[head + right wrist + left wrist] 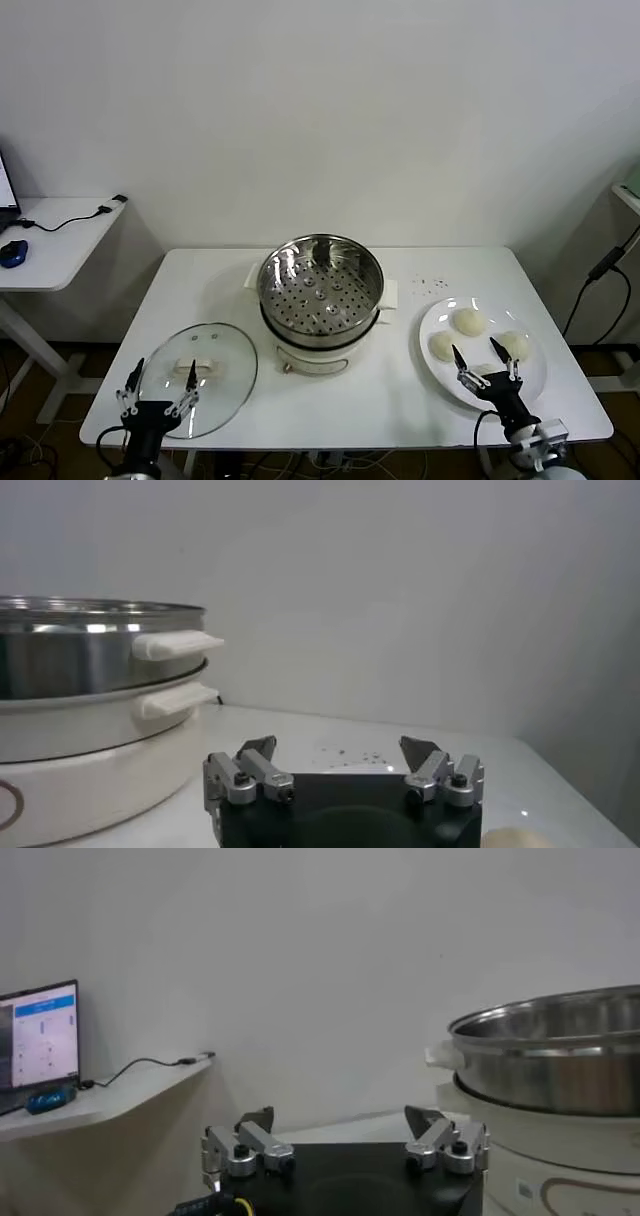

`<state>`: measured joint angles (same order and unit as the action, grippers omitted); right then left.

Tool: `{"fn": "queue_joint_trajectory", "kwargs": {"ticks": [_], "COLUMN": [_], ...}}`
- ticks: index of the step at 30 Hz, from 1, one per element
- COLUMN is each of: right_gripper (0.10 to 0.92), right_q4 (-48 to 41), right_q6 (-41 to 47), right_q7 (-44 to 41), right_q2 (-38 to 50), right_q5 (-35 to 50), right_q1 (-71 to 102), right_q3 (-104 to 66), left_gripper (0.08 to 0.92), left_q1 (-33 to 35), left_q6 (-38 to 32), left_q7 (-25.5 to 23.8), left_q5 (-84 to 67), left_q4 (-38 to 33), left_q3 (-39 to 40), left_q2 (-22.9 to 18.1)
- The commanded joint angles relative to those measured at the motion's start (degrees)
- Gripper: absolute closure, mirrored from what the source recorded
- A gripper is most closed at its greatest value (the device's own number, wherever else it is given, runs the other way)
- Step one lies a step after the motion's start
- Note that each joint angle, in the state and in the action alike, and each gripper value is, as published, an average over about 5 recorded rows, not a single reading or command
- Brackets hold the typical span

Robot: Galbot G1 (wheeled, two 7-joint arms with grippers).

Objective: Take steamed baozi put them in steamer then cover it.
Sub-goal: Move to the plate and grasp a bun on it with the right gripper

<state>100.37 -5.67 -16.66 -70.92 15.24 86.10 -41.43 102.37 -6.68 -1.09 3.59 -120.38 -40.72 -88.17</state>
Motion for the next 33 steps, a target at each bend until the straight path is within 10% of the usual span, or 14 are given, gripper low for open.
{"fn": "queue_joint_trajectory", "kwargs": {"ticks": [1,18,33], "right_gripper": [0.203,0.203,0.203], "right_q4": [-0.44,-19.79,-43.44], "right_q6": [2.99,13.52,6.29], "right_q7": [-5.41,-41.40,-50.93], "right_q2": [4.51,42.21,33.86], "right_q5": [-6.67,-23.82,-32.12], "right_q1": [-2.34,-39.20,-83.70], "right_q3": [-0.52,25.71,71.68], "left_gripper": [0.177,0.177,0.177], "left_q1": [-0.06,0.43,0.21], "left_q6": [0.18,0.17,0.26], "left_q7": [0.70,2.32,3.03], "left_q5": [0.79,1.15,0.95], "left_q4": [0.17,-0.33,1.00], "left_q3": [0.13,0.45,-0.21], "left_q2": [0.19,0.59,0.19]}}
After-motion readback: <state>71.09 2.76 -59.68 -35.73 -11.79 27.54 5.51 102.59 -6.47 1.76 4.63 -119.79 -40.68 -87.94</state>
